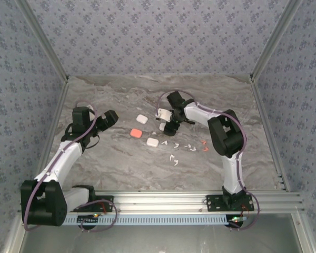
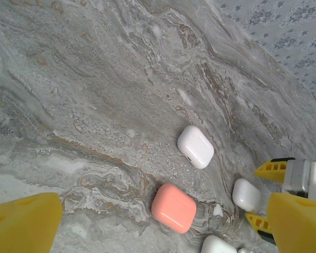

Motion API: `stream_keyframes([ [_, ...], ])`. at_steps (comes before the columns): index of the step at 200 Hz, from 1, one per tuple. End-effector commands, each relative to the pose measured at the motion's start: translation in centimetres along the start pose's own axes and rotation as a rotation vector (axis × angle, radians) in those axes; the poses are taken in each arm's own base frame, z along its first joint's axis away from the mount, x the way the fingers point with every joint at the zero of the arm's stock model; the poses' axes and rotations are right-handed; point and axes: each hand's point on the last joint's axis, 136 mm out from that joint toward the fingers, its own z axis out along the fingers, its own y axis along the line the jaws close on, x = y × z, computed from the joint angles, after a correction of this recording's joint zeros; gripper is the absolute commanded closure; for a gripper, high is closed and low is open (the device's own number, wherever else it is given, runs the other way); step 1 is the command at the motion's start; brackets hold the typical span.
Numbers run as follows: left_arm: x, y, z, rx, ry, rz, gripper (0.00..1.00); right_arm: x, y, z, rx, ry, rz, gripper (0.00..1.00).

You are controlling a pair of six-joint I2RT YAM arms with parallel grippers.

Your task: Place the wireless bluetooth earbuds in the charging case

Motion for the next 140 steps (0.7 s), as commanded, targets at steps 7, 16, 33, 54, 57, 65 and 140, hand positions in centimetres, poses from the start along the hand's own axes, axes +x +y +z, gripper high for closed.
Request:
stream_keyframes([
  [7, 0.1, -0.1, 0.0, 0.0, 0.005, 0.007, 0.01, 0.8, 0.6, 0.8, -0.025, 0.062, -0.015, 0.3],
  [16, 0.1, -0.2, 0.0, 0.001, 0.007, 0.007, 0.01, 1.0, 0.7, 0.8, -0.023, 0.067, -0.021, 0.32],
  [33, 0.0, -0.3, -0.1, 0.002, 0.007, 0.01, 0.01, 1.1, 0.6, 0.8, -0.013, 0.073, -0.032, 0.39],
  [54, 0.0, -0.6, -0.2, 0.008, 0.011, 0.011, 0.01, 0.9, 0.6, 0.5, 0.001, 0.058, -0.046, 0.49],
  [57, 0.0, -0.6, -0.2, 0.01, 0.012, 0.011, 0.01, 0.8, 0.7, 0.5, 0.003, 0.054, -0.047, 0.5],
  [65, 0.0, -0.9, -0.3, 0.018, 0.014, 0.015, 0.01, 0.7, 0.5, 0.2, 0.017, 0.043, -0.05, 0.52],
  [140, 1.7, -8.2, 0.0, 0.305, 0.159, 0.077, 0.04, -2.1, -0.5, -7.3, 0.163, -0.149, -0.033, 0.58],
])
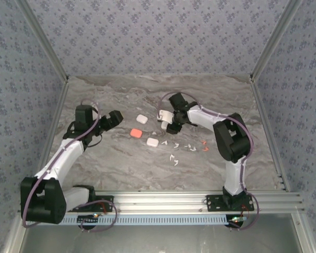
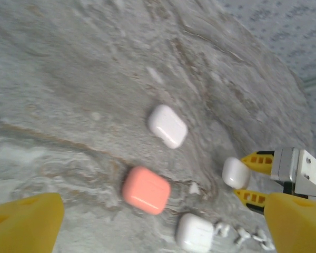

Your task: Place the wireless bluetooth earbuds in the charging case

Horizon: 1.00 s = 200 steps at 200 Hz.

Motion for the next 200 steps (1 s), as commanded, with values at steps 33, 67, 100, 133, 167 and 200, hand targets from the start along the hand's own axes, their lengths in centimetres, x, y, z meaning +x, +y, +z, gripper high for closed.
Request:
stream_keyframes([
  [33, 1.7, -10.6, 1.2, 0.384, 0.143, 0.1, 0.08, -3.6, -1.1, -8.1, 0.147, -0.216, 0.03, 0.58],
  [67, 3.1, -15.3, 2.6, 0.521, 0.22, 0.113, 0.19, -4.3, -0.1, -11.1, 0.171, -0.307, 0.053, 0.58],
  [100, 4.6, -17.9, 4.0, 0.588, 0.281, 0.125, 0.27, -4.9, 0.9, -12.8, 0.176, -0.348, 0.047, 0.58],
  [133, 6.3, -20.0, 4.4, 0.639, 0.343, 0.16, 0.34, -5.3, 1.2, -13.6, 0.174, -0.377, 0.052, 0.58],
  [167, 7.4, -20.4, 5.2, 0.638, 0.376, 0.166, 0.4, -6.0, 1.4, -14.4, 0.17, -0.42, 0.061, 0.58],
  [200, 8.2, -20.8, 5.7, 0.649, 0.403, 0.169, 0.43, -6.4, 1.6, -14.7, 0.159, -0.436, 0.059, 0.58],
])
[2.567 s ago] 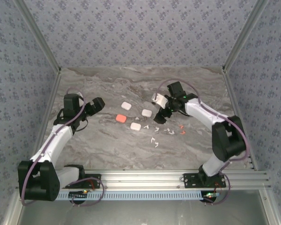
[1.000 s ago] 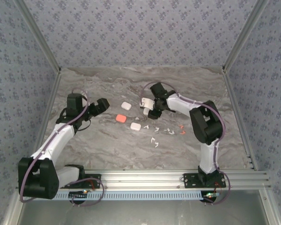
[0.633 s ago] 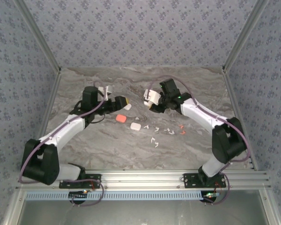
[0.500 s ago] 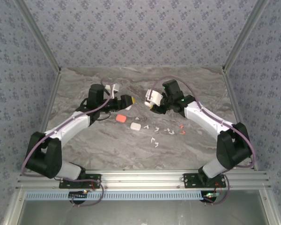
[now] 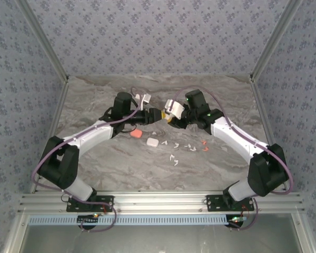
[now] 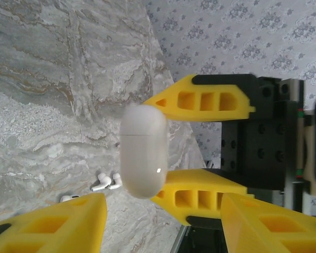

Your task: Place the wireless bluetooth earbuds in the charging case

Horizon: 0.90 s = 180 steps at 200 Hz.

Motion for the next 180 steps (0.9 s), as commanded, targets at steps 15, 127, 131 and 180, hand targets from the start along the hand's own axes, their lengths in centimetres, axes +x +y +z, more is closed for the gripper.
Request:
stream_keyframes([
  [15, -0.7, -1.7, 0.9, 0.055, 0.009, 0.038, 0.44, -1.3, 0.8, -0.7, -0.023, -0.054, 0.011, 0.58],
  [127, -0.8, -2.0, 1.8, 0.085, 0.016, 0.032, 0.66, -1.4, 1.5, -0.4, -0.052, -0.059, 0.017, 0.57],
  [131, -0.8, -2.1, 1.8, 0.086, 0.018, 0.032, 0.67, -1.4, 1.6, -0.3, -0.054, -0.057, 0.017, 0.57],
  [180, -1.1, -2.7, 1.6, 0.097, 0.009, 0.057, 0.8, -1.5, 1.3, -0.7, -0.066, -0.06, 0.064, 0.49],
])
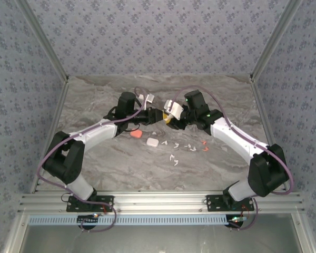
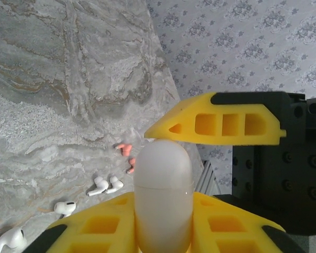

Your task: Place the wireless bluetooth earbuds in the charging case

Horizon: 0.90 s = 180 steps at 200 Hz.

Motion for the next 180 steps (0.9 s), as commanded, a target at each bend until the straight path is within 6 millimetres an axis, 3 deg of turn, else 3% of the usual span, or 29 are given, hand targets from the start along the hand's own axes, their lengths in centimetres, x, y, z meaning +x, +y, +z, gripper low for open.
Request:
stream_keyframes([
  [1, -1.0, -3.0, 0.0, 0.08, -0.006, 0.086, 0.8, -1.0, 0.5, -0.8, -0.033, -0.035, 0.037, 0.49],
  [43, -1.8, -3.2, -0.8, 0.054, -0.087, 0.161, 0.83, -1.6, 0.0, -3.8, -0.029, -0.113, 0.137, 0.15],
  [72, -3.0, -3.5, -2.1, 0.052, -0.235, 0.285, 0.84, -2.1, -1.3, -7.3, 0.023, -0.238, 0.264, 0.03],
  [91, -3.3, -4.4, -3.1, 0.057, -0.343, 0.432, 0.88, -2.4, -2.3, -9.6, 0.056, -0.357, 0.368, 0.0],
  [110, -2.6, -5.8, -3.5, 0.077, -0.387, 0.603, 0.91, -2.4, -2.7, -10.7, 0.085, -0.437, 0.461, 0.0],
  [147, -0.1, -9.2, -3.4, 0.184, -0.375, 0.876, 0.95, -2.7, -2.9, -10.7, 0.094, -0.527, 0.539, 0.0],
  [180, 1.3, -10.5, -3.0, 0.254, -0.296, 0.966, 0.99, -3.2, -2.7, -10.3, 0.088, -0.536, 0.514, 0.01],
])
